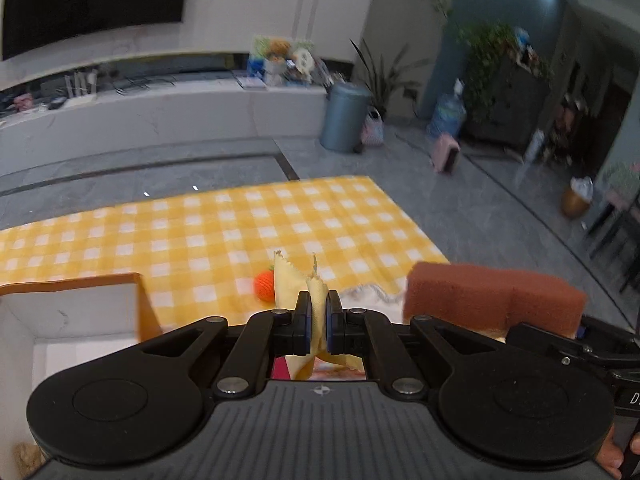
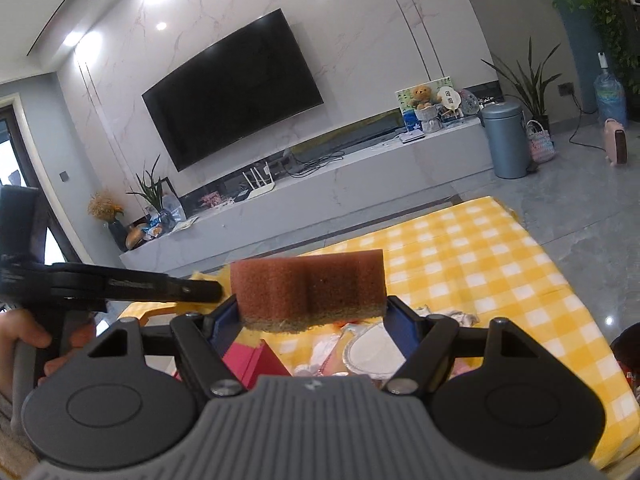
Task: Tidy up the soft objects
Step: 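Carry the sponge and the yellow cloth over the white box with both tools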
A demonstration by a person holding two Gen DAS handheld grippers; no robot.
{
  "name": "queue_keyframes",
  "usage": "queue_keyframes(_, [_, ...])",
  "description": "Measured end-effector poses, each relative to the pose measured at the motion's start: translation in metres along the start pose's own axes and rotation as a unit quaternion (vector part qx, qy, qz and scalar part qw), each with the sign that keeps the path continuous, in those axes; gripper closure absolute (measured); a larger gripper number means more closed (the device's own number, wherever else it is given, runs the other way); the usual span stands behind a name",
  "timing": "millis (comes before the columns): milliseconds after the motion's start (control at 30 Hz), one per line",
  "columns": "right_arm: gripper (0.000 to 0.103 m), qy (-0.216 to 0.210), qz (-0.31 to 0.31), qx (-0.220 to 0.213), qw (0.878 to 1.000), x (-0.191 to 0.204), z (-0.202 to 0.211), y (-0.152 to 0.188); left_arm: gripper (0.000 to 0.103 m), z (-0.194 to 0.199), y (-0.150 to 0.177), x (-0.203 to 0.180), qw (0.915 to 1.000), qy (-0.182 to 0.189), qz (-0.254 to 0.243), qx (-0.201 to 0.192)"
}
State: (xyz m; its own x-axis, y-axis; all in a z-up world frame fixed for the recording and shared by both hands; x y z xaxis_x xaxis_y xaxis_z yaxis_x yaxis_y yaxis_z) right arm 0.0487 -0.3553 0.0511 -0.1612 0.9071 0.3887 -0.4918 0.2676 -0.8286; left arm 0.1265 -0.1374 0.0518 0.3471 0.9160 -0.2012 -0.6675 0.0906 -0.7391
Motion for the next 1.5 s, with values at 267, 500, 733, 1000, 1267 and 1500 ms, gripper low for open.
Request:
queue_keyframes(267, [0.028,0.007,0.04,-0.002,0.999,0.041,-0.008,-0.003,0.096,0.026,0.004,0.048,0.9979,-0.006,0.06,-0.023])
queue_keyframes(500, [0.028,-0.025,0.098,0.012,0.995,0.098,-0.022,0.0,0.096,0.058,0.015,0.113,0.9895,-0.015,0.14,-0.034])
queue_keyframes(733, [0.028,-0.06,0.143,0.026,0.988,0.16,-0.041,0.008,0.096,0.097,0.037,0.183,0.9737,-0.051,0.207,-0.081])
queue_keyframes(1000, [0.029,-0.064,0.268,0.111,0.955,0.235,-0.105,0.044,0.096,0.104,0.066,0.226,0.9684,-0.088,0.215,-0.09])
queue_keyframes(1267, [0.029,-0.086,0.364,0.186,0.909,0.273,-0.182,0.078,0.096,0.112,0.081,0.233,0.9696,-0.057,0.218,-0.096])
queue_keyframes(1500, [0.029,-0.02,0.446,0.246,0.86,0.286,-0.218,0.097,0.096,0.109,0.083,0.237,0.9695,-0.064,0.218,-0.092])
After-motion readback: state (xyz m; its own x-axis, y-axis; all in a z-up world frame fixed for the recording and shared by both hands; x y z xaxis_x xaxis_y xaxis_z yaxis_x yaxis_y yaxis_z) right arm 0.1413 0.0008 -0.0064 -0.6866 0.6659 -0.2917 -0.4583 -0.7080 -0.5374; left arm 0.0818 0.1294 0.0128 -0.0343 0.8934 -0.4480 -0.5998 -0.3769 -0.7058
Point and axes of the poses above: each gripper's, at about its wrist camera, not at the fingertips, and z roughly against the way its jaws point, x to its left, y to its underside, the point moved 3 cm from there along -z, roughly the way its jaws point, and after that the axes turned 2 degrees about z, right-handed, at the moved point
